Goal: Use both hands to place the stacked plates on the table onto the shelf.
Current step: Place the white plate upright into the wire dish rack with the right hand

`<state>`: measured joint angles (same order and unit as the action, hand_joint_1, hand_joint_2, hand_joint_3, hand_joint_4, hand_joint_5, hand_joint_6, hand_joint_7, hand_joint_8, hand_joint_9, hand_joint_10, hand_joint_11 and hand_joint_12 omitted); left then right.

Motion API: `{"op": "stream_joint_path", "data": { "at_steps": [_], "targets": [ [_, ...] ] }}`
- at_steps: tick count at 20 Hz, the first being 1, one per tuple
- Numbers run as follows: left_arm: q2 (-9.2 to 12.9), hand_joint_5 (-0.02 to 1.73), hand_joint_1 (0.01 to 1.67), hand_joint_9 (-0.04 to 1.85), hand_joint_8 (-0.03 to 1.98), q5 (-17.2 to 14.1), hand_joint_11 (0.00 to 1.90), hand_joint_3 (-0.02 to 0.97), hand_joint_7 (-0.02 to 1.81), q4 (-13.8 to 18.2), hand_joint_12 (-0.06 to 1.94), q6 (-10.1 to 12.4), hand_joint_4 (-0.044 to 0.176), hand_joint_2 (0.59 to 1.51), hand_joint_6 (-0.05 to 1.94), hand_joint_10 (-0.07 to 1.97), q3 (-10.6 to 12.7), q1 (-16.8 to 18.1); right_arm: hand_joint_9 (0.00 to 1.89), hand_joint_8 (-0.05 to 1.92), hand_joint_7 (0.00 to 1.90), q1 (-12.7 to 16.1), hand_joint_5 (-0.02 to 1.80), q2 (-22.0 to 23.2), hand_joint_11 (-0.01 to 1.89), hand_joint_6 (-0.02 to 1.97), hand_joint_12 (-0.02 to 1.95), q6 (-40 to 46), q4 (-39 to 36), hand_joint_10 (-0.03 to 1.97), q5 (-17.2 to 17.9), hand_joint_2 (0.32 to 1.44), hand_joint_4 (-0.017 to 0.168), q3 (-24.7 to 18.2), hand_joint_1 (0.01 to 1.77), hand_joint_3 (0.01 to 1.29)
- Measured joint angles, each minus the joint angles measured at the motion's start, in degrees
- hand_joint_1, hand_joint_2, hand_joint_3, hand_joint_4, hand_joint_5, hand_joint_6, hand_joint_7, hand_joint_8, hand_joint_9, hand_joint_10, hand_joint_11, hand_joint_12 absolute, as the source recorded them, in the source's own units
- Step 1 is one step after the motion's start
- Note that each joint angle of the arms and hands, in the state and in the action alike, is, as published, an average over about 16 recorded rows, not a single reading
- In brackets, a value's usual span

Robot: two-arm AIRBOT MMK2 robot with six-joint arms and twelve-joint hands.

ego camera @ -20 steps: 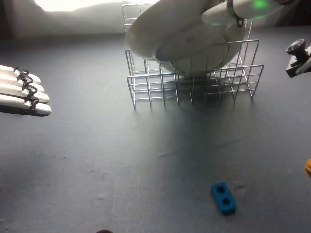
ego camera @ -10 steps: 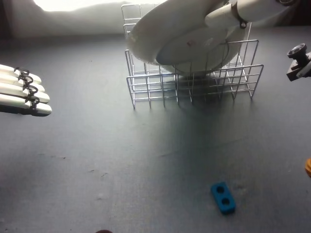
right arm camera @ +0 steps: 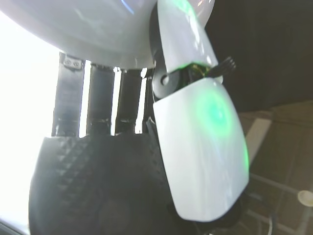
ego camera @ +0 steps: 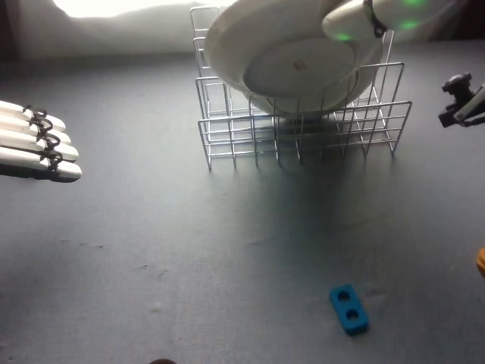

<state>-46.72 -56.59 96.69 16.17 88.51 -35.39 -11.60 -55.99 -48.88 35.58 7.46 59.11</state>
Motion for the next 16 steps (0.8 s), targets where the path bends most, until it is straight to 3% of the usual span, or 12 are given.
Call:
{"op": "stream_joint_path", "data": {
  "at_steps": [16],
  "targets": [
    [-0.29, 0.02, 0.02, 0.02, -0.01, -0.02, 0.01, 0.010, 0.01, 0.33, 0.00, 0.00, 0.002, 1.080, 0.01, 0.02, 0.00, 0.17, 0.98, 0.85, 1.03, -4.41, 0.91, -5.50, 0.70, 0.86, 1.08, 0.02, 3.41, 1.06, -0.62, 1.04, -0.008, 6.96, 1.38, 0.01]
  ]
}}
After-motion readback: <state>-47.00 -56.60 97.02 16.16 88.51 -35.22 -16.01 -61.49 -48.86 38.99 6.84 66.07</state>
